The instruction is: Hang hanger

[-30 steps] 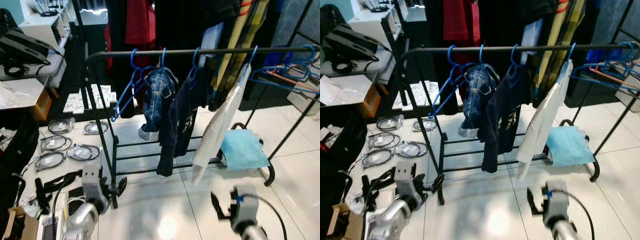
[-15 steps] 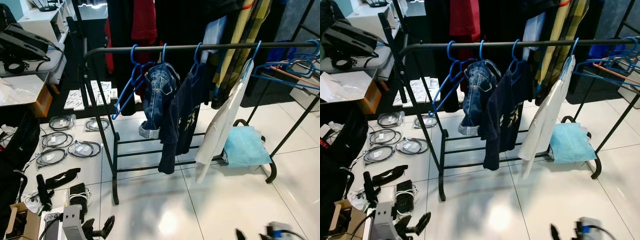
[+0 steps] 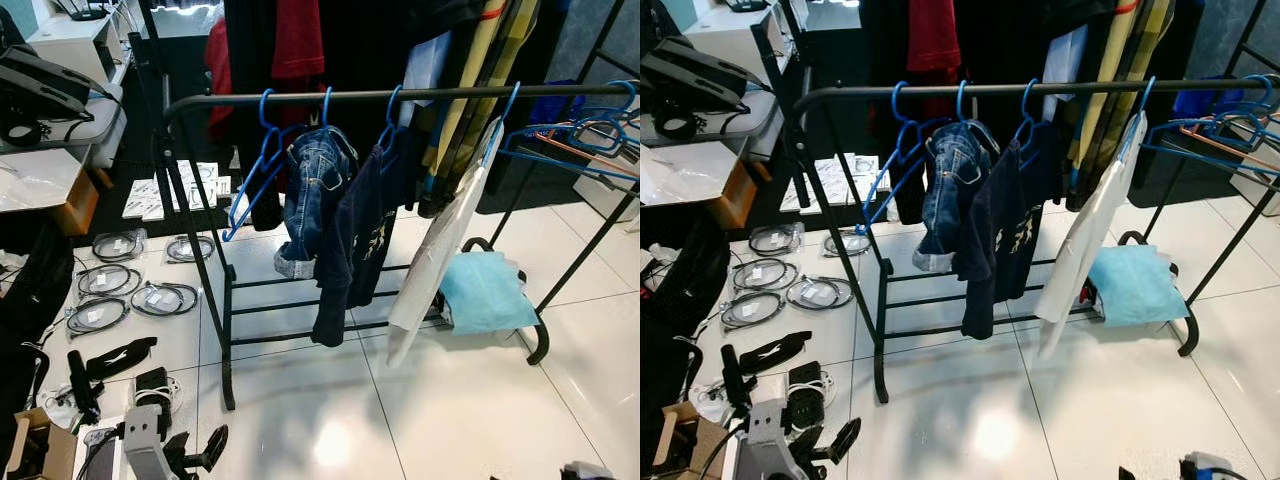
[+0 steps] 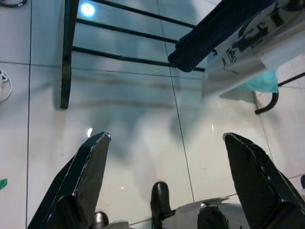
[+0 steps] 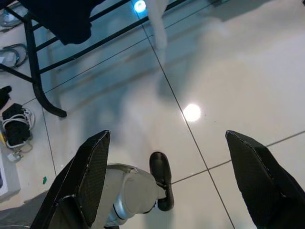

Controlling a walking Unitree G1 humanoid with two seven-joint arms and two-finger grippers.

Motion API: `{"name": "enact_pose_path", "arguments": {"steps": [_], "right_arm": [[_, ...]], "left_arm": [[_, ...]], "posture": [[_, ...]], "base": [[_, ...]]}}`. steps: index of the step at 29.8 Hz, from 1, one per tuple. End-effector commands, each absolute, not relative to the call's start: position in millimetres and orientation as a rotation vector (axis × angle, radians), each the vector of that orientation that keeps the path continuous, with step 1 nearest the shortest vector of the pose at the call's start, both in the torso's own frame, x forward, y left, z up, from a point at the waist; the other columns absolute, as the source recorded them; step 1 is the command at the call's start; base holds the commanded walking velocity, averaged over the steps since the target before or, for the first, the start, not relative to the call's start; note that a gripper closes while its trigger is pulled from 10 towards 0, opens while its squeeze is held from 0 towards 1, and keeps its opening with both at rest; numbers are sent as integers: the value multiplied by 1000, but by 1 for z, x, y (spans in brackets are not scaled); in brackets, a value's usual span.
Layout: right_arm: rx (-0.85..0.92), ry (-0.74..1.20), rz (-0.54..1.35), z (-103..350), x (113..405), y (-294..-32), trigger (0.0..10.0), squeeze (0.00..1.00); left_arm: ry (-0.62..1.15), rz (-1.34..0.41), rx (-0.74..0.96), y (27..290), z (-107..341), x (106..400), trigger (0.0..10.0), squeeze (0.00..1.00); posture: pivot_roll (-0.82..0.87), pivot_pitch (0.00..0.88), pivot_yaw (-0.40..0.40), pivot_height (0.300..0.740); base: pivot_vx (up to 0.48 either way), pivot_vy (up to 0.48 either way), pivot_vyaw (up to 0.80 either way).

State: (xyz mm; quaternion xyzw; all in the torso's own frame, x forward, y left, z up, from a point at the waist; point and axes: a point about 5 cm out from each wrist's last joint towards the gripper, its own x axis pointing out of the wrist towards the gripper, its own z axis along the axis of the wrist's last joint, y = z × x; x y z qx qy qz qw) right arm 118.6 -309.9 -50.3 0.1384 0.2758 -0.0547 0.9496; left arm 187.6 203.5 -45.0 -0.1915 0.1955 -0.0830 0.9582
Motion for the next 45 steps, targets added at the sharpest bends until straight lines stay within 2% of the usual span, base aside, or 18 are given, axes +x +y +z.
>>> {"name": "enact_pose_path", "arguments": {"steps": [1,6,13,25,35,45], "right_arm": [[302,588,-134,-54,109,-311,10000,0],[302,591,-123,-56,104,-308,10000,0],[328,569,-125,-57,102,-305,10000,0],[337,570,-115,-60,113,-295,10000,0],[333,548,-89,-57,138,-285,10000,0],[310,427,-21,-40,177,-274,10000,0]], "left_arm": [[387,-183,-392,207,-42,192,10000,0],[363,-187,-399,212,-33,207,10000,0],[340,-193,-408,209,-28,209,10000,0],[348,-194,-416,208,-27,210,10000,0],[320,-206,-412,203,-18,213,10000,0],[281,-247,-392,201,-8,215,10000,0]], "posture": [[-84,110,-12,740],[-84,110,-8,740],[-83,114,-8,740],[-88,121,-5,740],[-83,122,-1,740],[-75,120,-6,740]], "base": [[0,0,-800],[0,0,-800],[0,0,-800],[0,0,0],[0,0,-764],[0,0,0]]}}
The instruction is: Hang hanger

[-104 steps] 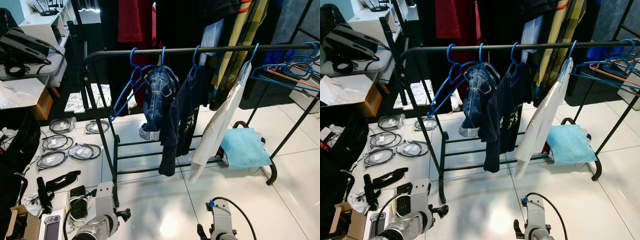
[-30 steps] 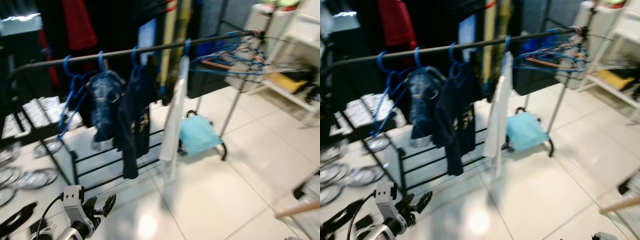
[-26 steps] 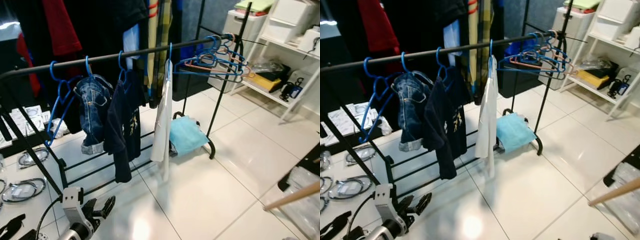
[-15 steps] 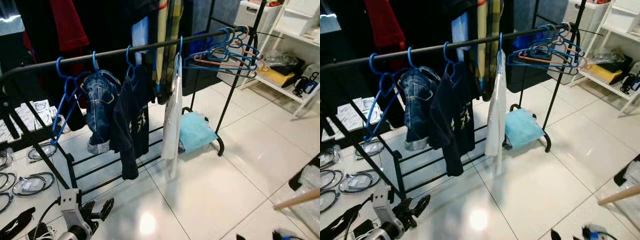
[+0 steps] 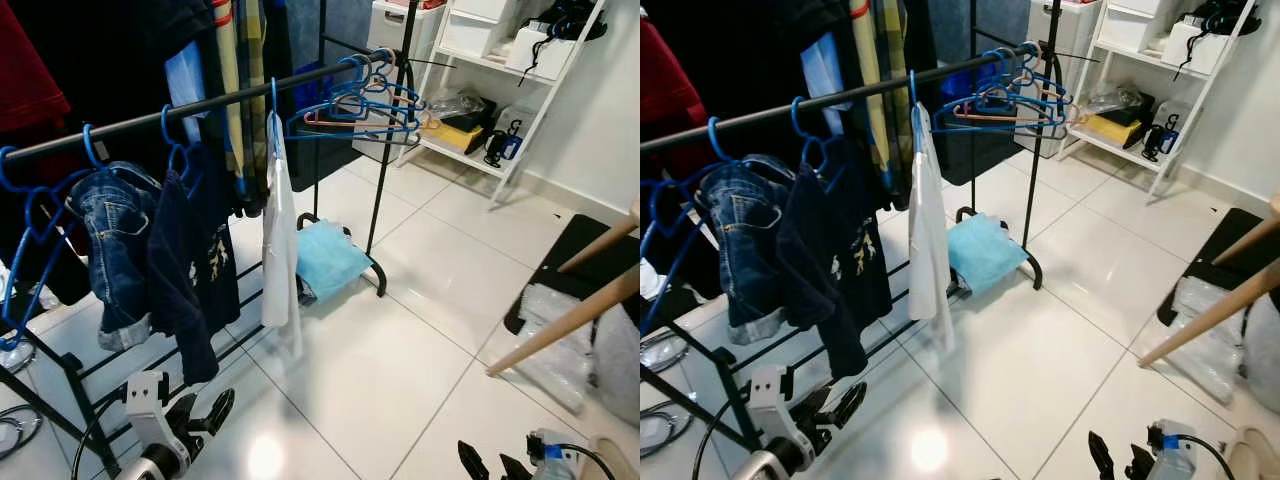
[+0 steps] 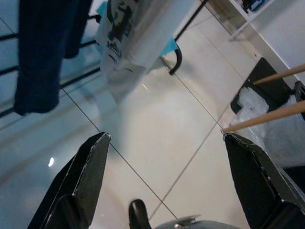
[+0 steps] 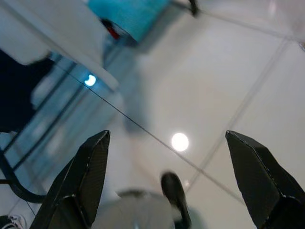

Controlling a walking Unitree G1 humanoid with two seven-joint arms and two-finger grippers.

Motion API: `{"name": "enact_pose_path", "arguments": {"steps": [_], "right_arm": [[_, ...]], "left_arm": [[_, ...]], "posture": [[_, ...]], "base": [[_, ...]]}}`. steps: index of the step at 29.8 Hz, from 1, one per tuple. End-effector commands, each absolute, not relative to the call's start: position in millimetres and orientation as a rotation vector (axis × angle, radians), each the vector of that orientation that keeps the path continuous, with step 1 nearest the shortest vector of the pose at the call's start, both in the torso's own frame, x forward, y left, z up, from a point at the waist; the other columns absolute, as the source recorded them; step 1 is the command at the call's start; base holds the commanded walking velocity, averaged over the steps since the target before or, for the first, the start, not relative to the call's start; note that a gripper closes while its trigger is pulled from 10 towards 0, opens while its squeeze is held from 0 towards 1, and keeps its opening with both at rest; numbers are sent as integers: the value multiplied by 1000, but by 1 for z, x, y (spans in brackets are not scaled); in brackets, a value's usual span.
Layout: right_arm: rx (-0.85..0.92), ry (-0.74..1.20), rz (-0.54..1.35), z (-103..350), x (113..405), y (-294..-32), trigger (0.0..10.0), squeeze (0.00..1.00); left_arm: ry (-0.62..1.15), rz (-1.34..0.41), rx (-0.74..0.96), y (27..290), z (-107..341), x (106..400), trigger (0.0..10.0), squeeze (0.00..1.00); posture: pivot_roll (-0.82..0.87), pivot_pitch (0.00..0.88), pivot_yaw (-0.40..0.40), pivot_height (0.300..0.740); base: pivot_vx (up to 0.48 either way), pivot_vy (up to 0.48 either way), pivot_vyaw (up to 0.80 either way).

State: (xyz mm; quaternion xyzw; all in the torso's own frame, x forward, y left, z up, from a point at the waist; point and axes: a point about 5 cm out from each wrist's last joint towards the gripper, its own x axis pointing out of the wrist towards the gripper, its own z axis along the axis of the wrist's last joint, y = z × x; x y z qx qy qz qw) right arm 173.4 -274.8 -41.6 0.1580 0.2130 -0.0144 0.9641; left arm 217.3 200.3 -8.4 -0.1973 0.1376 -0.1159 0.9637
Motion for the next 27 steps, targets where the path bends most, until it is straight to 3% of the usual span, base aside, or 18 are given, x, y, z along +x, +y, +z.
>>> {"name": "enact_pose_path", "arguments": {"steps": [1,4,7,12,16,21,23,27], "right_arm": [[308,416,-15,-38,180,-273,10000,0],[298,376,3,-34,178,-271,10000,0],[293,349,17,-31,168,-271,10000,0],[303,371,6,-36,153,-277,10000,0],[307,385,-5,-37,145,-285,10000,0],[313,406,-21,-37,139,-293,10000,0],[319,426,-31,-38,134,-298,10000,0],[323,432,-29,-40,129,-296,10000,0]], "left_arm": [[275,-255,-388,201,-7,216,10000,0],[197,-312,-427,201,12,225,10000,0],[12,-571,-480,189,76,240,10000,0],[-93,-929,-467,169,142,234,10000,0],[-113,-1035,-458,159,159,230,10000,0],[-147,-1046,-453,145,173,232,10000,0],[-206,-894,-408,138,185,248,10000,0],[-235,-770,-364,139,198,258,10000,0]], "posture": [[-75,120,-6,740],[-76,119,-10,740],[-72,117,-12,740],[-73,118,-7,740],[-73,118,-7,740],[-77,118,-5,740],[-83,114,-7,740],[-83,112,-9,740]], "base": [[0,0,0],[182,0,0],[345,0,0],[343,0,0],[340,0,0],[301,0,0],[0,0,0],[0,0,0]]}}
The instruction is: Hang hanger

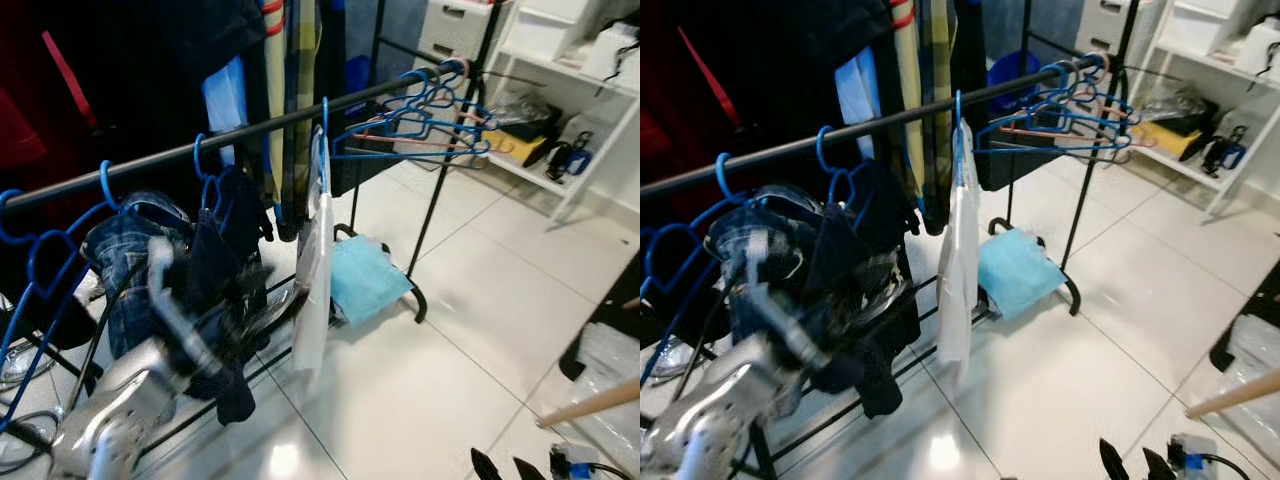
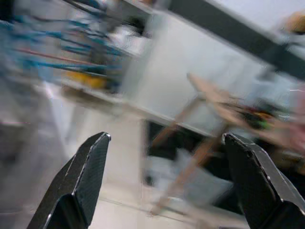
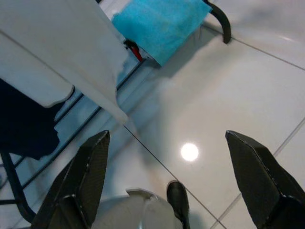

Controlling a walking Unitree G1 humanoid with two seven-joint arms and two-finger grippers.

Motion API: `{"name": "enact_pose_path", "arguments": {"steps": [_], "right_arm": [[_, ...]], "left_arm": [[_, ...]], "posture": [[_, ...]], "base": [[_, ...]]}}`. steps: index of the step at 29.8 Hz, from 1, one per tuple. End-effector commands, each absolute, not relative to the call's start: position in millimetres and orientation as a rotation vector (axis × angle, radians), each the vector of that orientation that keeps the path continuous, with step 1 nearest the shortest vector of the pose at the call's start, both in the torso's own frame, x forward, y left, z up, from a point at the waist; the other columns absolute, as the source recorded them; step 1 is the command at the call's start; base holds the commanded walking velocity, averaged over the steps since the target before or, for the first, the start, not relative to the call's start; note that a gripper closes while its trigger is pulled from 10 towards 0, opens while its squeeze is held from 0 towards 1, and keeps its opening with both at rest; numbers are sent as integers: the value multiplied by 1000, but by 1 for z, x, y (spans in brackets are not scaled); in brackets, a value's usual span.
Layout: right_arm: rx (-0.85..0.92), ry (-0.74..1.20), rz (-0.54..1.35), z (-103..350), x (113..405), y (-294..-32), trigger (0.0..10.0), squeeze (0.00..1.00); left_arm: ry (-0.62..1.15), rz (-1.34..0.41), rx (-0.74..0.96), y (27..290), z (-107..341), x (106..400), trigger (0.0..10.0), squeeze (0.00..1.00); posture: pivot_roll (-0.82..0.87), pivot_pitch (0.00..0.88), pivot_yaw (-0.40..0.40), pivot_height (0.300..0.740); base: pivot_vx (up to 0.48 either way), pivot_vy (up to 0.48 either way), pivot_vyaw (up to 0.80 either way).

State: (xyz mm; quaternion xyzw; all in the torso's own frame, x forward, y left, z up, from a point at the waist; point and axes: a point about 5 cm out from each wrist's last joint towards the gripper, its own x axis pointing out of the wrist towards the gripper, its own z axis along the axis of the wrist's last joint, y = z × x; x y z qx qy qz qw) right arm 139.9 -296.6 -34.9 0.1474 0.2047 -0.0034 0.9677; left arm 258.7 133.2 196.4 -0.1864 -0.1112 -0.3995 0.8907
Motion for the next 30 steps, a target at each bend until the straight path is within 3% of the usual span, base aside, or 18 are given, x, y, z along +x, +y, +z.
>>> {"name": "enact_pose_path", "arguments": {"steps": [1,4,15,16,23,30], "right_arm": [[325,432,-27,-41,127,-294,10000,0],[328,423,-13,-44,125,-285,10000,0],[332,419,-5,-42,130,-284,10000,0],[332,421,-4,-41,133,-287,10000,0],[335,432,-16,-40,137,-292,10000,0],[337,434,-19,-40,146,-290,10000,0]], "left_arm": [[-247,-728,-334,140,204,260,10000,0],[-299,-676,-186,138,222,263,10000,0],[-378,-575,9,145,247,269,10000,0],[-368,-542,133,148,248,272,10000,0],[-232,-442,370,152,226,282,10000,0],[-69,-281,352,158,208,293,10000,0]], "posture": [[-83,112,-10,740],[-79,111,-12,740],[-81,109,-14,740],[-82,112,-14,740],[-85,120,-14,740],[-90,122,-12,740]], "base": [[0,0,0],[0,0,0],[0,0,0],[0,0,0],[0,0,0],[0,0,0]]}}
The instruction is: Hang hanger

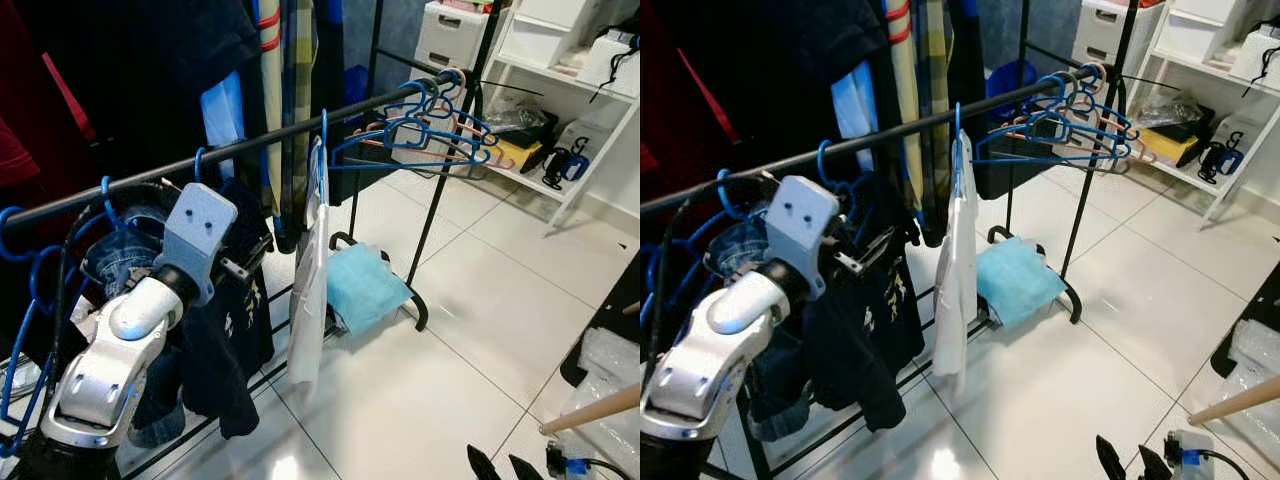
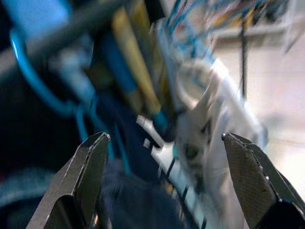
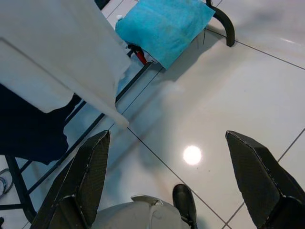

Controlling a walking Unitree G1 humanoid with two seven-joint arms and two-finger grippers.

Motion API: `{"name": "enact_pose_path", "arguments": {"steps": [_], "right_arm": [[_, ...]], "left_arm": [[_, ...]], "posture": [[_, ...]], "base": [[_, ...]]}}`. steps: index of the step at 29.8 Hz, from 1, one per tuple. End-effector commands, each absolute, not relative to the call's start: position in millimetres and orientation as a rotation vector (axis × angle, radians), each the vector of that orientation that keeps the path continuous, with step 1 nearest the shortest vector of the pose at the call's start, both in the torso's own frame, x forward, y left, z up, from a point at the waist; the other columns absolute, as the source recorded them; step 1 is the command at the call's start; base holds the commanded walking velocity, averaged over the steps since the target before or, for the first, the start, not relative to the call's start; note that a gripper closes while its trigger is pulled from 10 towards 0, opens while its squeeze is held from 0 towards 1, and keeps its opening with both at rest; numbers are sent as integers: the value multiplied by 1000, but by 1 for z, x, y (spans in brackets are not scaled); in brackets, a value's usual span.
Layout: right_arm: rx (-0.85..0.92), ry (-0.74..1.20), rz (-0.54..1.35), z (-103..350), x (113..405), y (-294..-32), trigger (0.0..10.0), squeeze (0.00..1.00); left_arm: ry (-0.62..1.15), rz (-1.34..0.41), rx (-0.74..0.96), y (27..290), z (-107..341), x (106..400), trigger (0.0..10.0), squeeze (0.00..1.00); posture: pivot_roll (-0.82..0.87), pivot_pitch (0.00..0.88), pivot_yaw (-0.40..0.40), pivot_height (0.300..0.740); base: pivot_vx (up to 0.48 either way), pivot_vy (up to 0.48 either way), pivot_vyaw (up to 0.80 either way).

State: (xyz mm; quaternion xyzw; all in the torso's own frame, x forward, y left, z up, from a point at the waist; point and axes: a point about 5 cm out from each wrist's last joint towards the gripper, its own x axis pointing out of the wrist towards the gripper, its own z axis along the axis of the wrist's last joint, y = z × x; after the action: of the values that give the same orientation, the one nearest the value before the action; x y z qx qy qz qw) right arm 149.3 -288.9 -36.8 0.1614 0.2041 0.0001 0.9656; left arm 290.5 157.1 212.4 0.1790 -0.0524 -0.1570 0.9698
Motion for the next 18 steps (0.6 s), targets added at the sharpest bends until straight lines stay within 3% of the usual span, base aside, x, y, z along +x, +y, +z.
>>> {"name": "enact_pose_path", "arguments": {"steps": [1,8,13,18], "right_arm": [[337,434,-19,-40,146,-290,10000,0],[323,366,15,-31,148,-272,10000,0],[316,344,21,-26,126,-275,10000,0],[315,344,20,-26,123,-277,10000,0]], "left_arm": [[-69,-281,352,158,208,293,10000,0],[-28,-78,309,174,210,302,10000,0],[7,-35,334,178,207,302,10000,0],[22,-28,349,178,206,301,10000,0]], "posture": [[-90,122,-12,740],[-92,124,-7,740],[-90,125,-7,740],[-90,126,-9,740]], "base": [[0,0,0],[0,0,0],[0,0,0],[0,0,0]]}}
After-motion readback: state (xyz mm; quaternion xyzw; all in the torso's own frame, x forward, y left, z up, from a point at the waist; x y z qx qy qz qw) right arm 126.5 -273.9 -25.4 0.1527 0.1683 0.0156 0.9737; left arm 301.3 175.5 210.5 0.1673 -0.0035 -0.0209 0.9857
